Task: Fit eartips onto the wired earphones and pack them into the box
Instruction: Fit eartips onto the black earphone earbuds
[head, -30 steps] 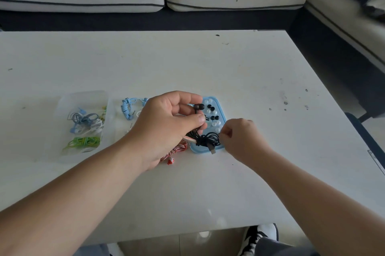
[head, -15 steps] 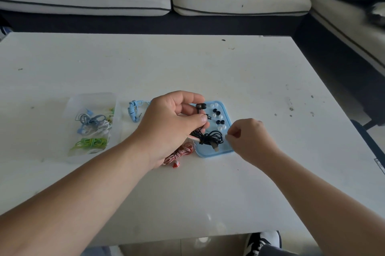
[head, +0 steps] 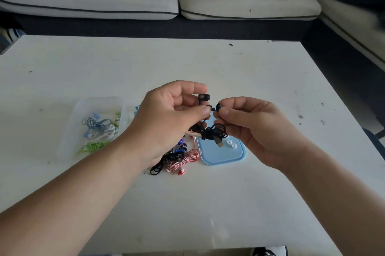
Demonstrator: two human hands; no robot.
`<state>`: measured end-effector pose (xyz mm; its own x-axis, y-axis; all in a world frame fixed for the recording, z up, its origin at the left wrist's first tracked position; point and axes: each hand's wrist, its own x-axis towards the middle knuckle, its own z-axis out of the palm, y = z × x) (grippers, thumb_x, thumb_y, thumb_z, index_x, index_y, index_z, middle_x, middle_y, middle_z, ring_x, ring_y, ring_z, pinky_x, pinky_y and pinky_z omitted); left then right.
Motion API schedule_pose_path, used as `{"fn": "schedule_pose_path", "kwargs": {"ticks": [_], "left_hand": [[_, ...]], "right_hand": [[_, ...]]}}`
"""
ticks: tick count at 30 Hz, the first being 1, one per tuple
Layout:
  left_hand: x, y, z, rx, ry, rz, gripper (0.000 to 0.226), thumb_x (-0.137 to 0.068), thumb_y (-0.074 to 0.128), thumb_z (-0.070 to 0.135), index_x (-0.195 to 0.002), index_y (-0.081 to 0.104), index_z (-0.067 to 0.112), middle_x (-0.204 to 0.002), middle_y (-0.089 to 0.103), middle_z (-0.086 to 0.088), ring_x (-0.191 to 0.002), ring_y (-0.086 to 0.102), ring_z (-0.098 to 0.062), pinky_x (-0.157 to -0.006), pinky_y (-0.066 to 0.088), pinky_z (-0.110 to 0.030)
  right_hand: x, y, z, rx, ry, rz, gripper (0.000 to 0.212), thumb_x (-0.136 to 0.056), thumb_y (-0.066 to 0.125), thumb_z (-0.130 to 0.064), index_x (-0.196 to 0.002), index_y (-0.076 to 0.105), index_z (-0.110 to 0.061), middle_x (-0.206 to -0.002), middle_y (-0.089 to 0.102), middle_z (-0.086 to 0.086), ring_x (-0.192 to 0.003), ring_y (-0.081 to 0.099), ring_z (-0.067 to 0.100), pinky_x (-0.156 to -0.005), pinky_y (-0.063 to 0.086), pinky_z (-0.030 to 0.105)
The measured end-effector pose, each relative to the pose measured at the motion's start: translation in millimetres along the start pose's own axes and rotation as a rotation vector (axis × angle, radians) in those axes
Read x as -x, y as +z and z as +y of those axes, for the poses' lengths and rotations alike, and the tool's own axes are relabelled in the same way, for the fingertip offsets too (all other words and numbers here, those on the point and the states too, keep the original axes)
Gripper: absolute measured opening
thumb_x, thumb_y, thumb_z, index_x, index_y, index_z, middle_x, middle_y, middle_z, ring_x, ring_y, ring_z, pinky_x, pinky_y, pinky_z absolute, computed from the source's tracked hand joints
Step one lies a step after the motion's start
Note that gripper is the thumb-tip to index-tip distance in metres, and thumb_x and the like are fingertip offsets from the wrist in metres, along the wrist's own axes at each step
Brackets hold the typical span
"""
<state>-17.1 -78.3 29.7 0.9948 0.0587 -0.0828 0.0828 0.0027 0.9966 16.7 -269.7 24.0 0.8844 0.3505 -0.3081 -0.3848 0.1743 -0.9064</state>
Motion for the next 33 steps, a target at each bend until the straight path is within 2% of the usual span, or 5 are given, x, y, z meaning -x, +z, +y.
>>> {"fn": "schedule_pose_path", "kwargs": {"ticks": [4,10,16,27,33], "left_hand": [[-0.5,0.8,0.5,0.019,0.019,-0.011,0.034,-0.087,0.077,-0.002,-0.111,0.075,0.022,-0.095,0.08,-0.004,-0.089,0.076,-0.015,-0.08,0.058,-0.021],[-1.6,-1.7,0.2,0.053,0.034,-0.004,0.034,-0.087,0.076,-0.003,-0.111,0.075,0.021,-0.096,0.079,-0.006,-0.089,0.076,-0.02,-0.083,0.06,-0.029],[-1.1,-0.7,1.3,0.104,0.038,-0.008,0.034,-0.088,0.074,-0.006,-0.114,0.074,0.017,-0.094,0.078,-0.006,-0.082,0.075,-0.022,-0.078,0.059,-0.027],[-2.0,0.4,1.7,0.092,0.04,-0.009,0.034,-0.089,0.073,-0.005,-0.113,0.074,0.017,-0.097,0.078,-0.008,-0.084,0.076,-0.021,-0.078,0.059,-0.026],[-3.7,0.1,0.7,0.122,0.053,-0.007,0.033,-0.09,0.071,-0.006,-0.114,0.074,0.016,-0.098,0.078,-0.009,-0.083,0.077,-0.023,-0.079,0.059,-0.027]], "right_hand": [[-1.9,2.7,-0.7,-0.027,-0.006,-0.002,0.012,-0.085,0.068,0.002,-0.096,0.072,0.002,-0.081,0.071,0.011,-0.073,0.07,0.021,-0.071,0.06,0.026],[-2.8,4.6,-1.8,-0.036,-0.011,-0.016,0.024,-0.074,0.072,-0.006,-0.096,0.071,0.003,-0.084,0.072,0.014,-0.072,0.071,0.021,-0.07,0.06,0.026],[-3.6,3.8,-1.0,-0.07,-0.02,-0.019,0.023,-0.074,0.071,-0.004,-0.096,0.071,0.003,-0.088,0.072,0.018,-0.071,0.071,0.021,-0.069,0.06,0.026],[-3.9,5.4,0.2,-0.033,-0.058,-0.011,0.023,-0.078,0.071,-0.002,-0.099,0.07,0.006,-0.085,0.072,0.018,-0.074,0.071,0.025,-0.073,0.06,0.029],[-3.7,6.7,-0.7,-0.048,-0.058,-0.027,0.026,-0.077,0.071,-0.003,-0.1,0.069,0.007,-0.09,0.073,0.022,-0.08,0.073,0.028,-0.077,0.06,0.031]]}}
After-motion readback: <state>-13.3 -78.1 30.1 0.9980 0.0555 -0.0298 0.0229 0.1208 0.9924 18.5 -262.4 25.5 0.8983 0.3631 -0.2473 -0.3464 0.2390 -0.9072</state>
